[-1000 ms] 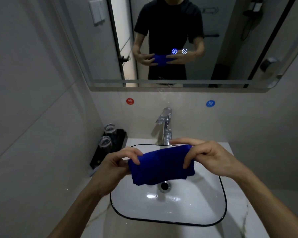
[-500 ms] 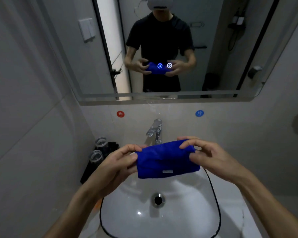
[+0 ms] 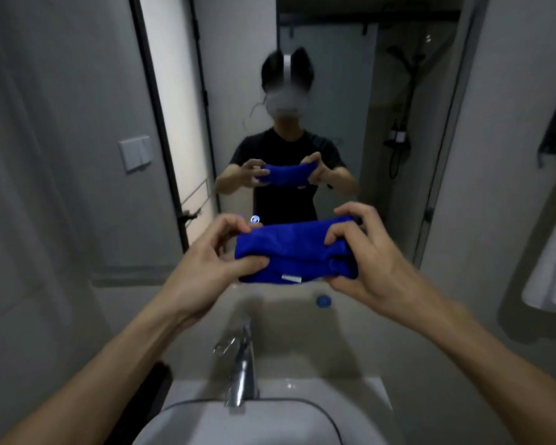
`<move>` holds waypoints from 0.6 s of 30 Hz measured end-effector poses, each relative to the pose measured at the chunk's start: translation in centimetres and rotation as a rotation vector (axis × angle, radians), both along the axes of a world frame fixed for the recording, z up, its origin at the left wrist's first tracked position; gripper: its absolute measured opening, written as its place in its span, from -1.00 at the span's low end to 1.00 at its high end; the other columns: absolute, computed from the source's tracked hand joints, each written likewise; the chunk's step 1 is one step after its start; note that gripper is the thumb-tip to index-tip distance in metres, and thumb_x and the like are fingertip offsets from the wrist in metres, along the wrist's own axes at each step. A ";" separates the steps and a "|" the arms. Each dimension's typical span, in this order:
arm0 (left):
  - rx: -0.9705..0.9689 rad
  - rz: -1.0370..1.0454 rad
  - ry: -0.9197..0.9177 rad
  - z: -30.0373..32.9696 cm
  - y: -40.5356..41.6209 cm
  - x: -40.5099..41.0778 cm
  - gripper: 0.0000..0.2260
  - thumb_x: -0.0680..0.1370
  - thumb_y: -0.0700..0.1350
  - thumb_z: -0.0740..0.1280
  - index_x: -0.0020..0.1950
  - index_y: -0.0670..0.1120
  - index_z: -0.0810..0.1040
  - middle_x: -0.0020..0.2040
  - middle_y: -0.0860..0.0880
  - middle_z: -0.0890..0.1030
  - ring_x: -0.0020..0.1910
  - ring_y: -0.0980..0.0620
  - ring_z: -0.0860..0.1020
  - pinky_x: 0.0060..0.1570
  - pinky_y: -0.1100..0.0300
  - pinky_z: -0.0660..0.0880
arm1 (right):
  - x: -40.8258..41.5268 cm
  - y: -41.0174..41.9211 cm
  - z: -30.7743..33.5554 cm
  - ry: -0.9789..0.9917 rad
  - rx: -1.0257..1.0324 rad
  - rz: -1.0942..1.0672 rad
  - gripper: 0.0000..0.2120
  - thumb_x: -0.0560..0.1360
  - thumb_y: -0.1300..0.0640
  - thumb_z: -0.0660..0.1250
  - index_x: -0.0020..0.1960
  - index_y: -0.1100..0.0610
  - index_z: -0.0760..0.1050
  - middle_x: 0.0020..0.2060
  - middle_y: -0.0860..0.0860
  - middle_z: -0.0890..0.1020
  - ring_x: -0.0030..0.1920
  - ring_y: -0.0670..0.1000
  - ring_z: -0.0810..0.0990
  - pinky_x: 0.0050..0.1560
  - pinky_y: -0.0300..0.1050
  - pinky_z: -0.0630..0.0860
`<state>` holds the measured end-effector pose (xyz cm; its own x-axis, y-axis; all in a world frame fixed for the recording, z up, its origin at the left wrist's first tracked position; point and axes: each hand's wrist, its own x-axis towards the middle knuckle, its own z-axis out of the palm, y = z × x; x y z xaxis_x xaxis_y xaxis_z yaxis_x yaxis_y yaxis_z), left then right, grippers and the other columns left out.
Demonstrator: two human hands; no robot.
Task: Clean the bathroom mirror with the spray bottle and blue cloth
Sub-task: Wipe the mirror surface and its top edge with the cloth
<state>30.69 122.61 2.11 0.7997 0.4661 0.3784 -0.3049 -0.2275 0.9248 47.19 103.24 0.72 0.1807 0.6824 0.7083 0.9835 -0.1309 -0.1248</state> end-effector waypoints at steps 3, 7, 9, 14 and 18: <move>0.218 -0.027 -0.075 5.7 -0.8 2.5 -0.70 0.44 -0.43 0.41 0.09 -0.14 0.53 0.27 -0.05 0.57 0.01 0.01 0.67 -0.03 0.19 0.61 | 3.4 -0.1 5.7 -0.146 0.089 0.016 -0.60 0.38 0.13 0.50 0.14 0.15 0.44 0.33 0.11 0.29 0.19 -0.06 0.42 0.20 -0.45 0.35; 0.480 0.052 -0.198 13.4 -0.9 7.1 -0.74 0.41 -0.28 0.51 0.01 0.00 0.64 0.28 0.08 0.56 0.05 0.01 0.67 0.02 0.14 0.62 | 8.0 -1.0 13.9 -0.329 0.205 -0.020 -0.64 0.42 0.07 0.41 0.15 0.20 0.47 0.35 0.18 0.32 0.16 -0.02 0.46 0.21 -0.30 0.42; 0.645 0.132 -0.234 16.8 -1.1 8.9 -0.65 0.29 -0.07 0.60 0.01 0.13 0.63 0.27 0.13 0.52 0.13 0.03 0.63 0.13 0.04 0.59 | 9.6 -1.3 17.6 -0.397 0.240 -0.056 -0.65 0.44 0.06 0.36 0.15 0.21 0.49 0.35 0.19 0.34 0.10 0.00 0.49 0.11 -0.22 0.48; 1.153 0.402 -0.329 24.4 -2.0 14.5 -0.48 0.23 -0.07 0.62 0.14 0.04 0.54 0.29 0.00 0.41 0.23 0.04 0.48 0.21 0.07 0.51 | 13.9 -2.4 26.1 -0.501 0.314 -0.140 -0.67 0.43 0.08 0.45 0.11 0.19 0.48 0.33 0.15 0.35 0.03 0.01 0.49 0.02 -0.10 0.57; 1.320 0.495 -0.457 30.5 -2.1 19.5 -0.59 0.36 -0.24 0.53 0.16 -0.06 0.54 0.26 -0.08 0.46 0.15 0.04 0.48 0.08 0.37 0.42 | 17.5 -3.4 31.7 -0.544 0.340 -0.230 -0.67 0.44 0.20 0.50 0.11 0.21 0.44 0.32 0.13 0.35 0.07 0.05 0.50 0.02 -0.09 0.59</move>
